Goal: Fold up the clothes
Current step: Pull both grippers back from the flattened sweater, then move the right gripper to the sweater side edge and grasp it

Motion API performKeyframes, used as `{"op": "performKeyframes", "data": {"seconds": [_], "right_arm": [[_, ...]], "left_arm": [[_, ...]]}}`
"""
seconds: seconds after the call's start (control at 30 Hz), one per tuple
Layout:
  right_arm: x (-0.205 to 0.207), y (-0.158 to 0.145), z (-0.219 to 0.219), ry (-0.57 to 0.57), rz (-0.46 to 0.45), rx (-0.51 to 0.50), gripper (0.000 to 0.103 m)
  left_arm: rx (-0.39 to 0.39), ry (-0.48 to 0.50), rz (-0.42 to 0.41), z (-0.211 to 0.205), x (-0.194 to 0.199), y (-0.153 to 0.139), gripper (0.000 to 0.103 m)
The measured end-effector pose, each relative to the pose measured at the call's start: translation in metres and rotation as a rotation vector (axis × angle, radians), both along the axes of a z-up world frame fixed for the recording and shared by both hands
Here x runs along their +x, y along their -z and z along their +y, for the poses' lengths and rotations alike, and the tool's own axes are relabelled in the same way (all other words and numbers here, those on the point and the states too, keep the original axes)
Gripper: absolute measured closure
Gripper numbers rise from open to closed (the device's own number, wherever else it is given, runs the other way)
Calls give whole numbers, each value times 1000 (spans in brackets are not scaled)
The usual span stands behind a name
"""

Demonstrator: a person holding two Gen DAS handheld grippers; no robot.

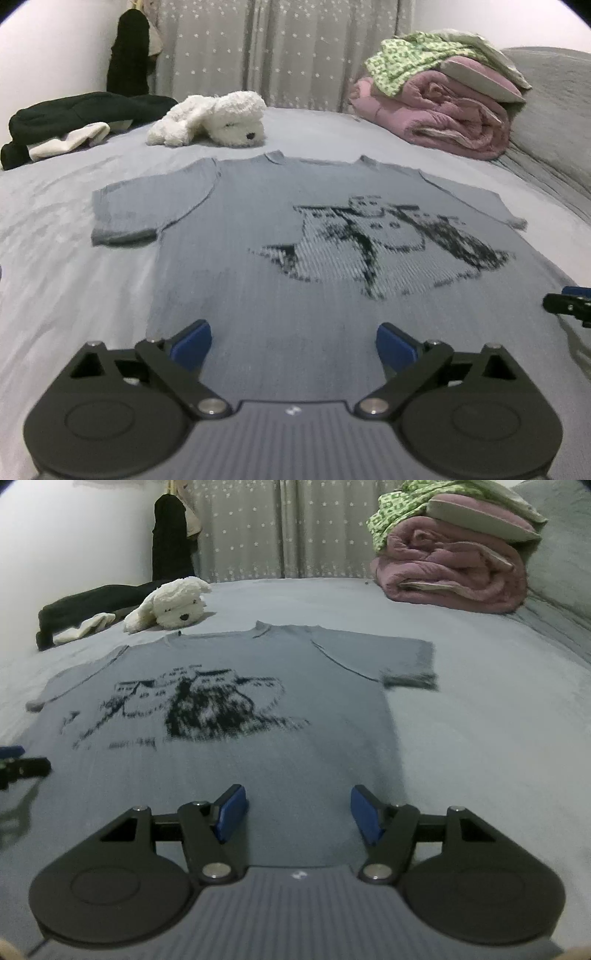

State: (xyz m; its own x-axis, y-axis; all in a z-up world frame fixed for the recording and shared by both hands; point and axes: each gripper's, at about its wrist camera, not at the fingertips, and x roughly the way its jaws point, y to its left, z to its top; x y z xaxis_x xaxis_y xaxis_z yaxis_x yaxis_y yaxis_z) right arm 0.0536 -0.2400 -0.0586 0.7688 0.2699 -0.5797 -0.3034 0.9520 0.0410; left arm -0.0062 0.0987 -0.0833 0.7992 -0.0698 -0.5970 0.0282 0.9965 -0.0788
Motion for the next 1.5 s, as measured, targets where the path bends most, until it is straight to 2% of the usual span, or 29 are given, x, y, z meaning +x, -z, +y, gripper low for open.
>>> {"op": "performKeyframes", "data": {"seconds": [0.23,0.4,0.47,0.57,0.73,0.83,0.97,1.13,1.37,1.5], "right_arm": [[-34,4,-25,-22,-5,1,36],[-53,5,-33,-45,-19,-40,35],[-59,5,-38,-42,-8,-47,30],[-66,4,-52,-45,17,-31,30],[-71,-1,-76,-80,88,-4,30],[-69,-7,-94,-65,144,64,30],[-60,-15,-119,6,208,250,31],[-49,-19,-145,133,209,422,31],[-22,-17,-153,223,235,560,31],[3,-11,-152,257,247,642,31]], "left_arm": [[78,78,-20,-3,-43,1,5],[134,127,-59,2,-74,5,5],[153,146,-74,5,-83,5,5],[163,168,-74,14,-93,5,2],[136,212,-1,29,-93,-3,1],[127,224,46,35,-89,-11,1],[139,212,36,33,-86,-18,1],[156,221,25,21,-73,-29,1],[103,155,52,6,-33,-49,1],[55,76,90,-3,-3,-56,1]]}}
